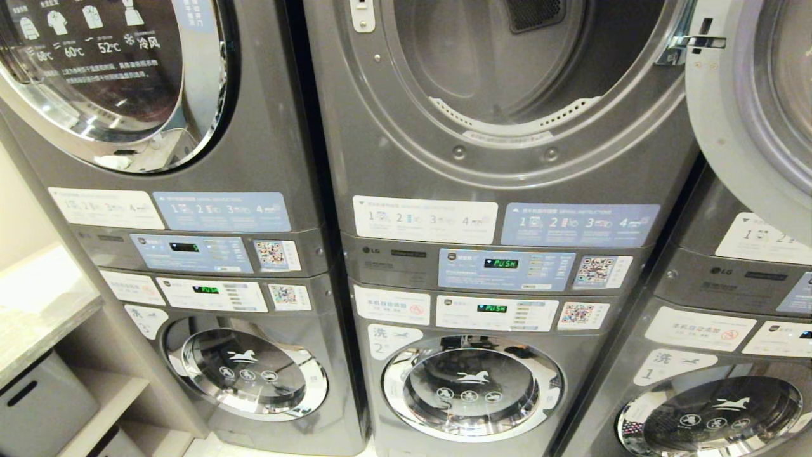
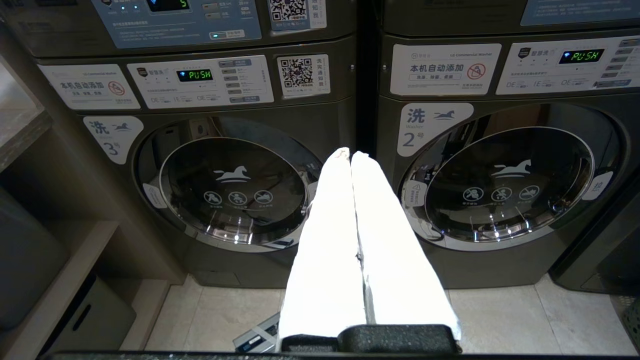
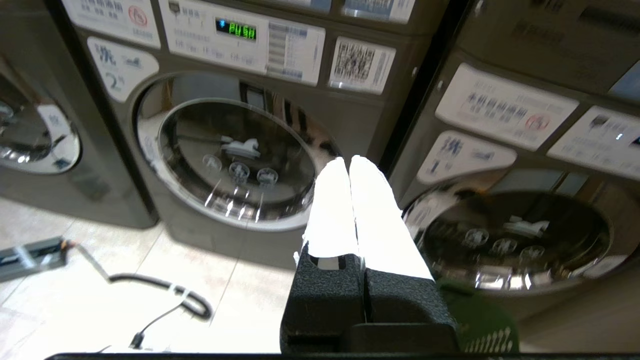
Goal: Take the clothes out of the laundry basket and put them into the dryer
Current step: Open the dryer, then take the clothes out of the basket
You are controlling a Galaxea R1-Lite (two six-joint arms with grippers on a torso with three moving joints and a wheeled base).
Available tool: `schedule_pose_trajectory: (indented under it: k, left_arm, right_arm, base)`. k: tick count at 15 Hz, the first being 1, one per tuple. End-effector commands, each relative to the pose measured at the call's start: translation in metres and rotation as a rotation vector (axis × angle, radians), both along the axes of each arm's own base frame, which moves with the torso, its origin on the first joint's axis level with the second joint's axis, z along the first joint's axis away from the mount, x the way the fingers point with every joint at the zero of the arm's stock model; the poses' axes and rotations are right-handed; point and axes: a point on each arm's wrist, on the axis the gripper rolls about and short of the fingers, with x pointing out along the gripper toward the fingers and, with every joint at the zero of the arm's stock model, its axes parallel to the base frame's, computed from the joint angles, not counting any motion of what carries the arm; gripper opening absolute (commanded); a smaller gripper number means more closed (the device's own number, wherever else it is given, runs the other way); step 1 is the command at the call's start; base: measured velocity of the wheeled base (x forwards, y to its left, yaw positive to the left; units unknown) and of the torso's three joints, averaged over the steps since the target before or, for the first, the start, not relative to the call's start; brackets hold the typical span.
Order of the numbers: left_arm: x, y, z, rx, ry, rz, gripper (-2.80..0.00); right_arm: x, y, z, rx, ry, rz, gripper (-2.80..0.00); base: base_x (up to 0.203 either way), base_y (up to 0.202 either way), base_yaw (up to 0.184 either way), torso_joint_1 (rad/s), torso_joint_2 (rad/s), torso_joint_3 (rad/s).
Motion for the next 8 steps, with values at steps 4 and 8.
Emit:
schedule_pose_trajectory:
  k: [4, 8]
  left_arm:
    - [-0.0001, 0.0000, 0.0001, -0.001, -0.003, 0.001, -2.80]
    - [0.0001, 0.0000, 0.0000, 0.001, -0.004, 0.001, -2.80]
  right_arm:
    - [-0.0105, 0.0003, -0.0024, -0.019, -0.132, -0.006, -2.80]
    - [-0.0094, 0.0005, -0.0024, -0.016, -0.155, -0.001, -2.80]
  base:
    - [0.000, 0.000, 0.000, 0.000, 0.00, 0.000]
    - [0.000, 0.000, 0.000, 0.000, 0.00, 0.000]
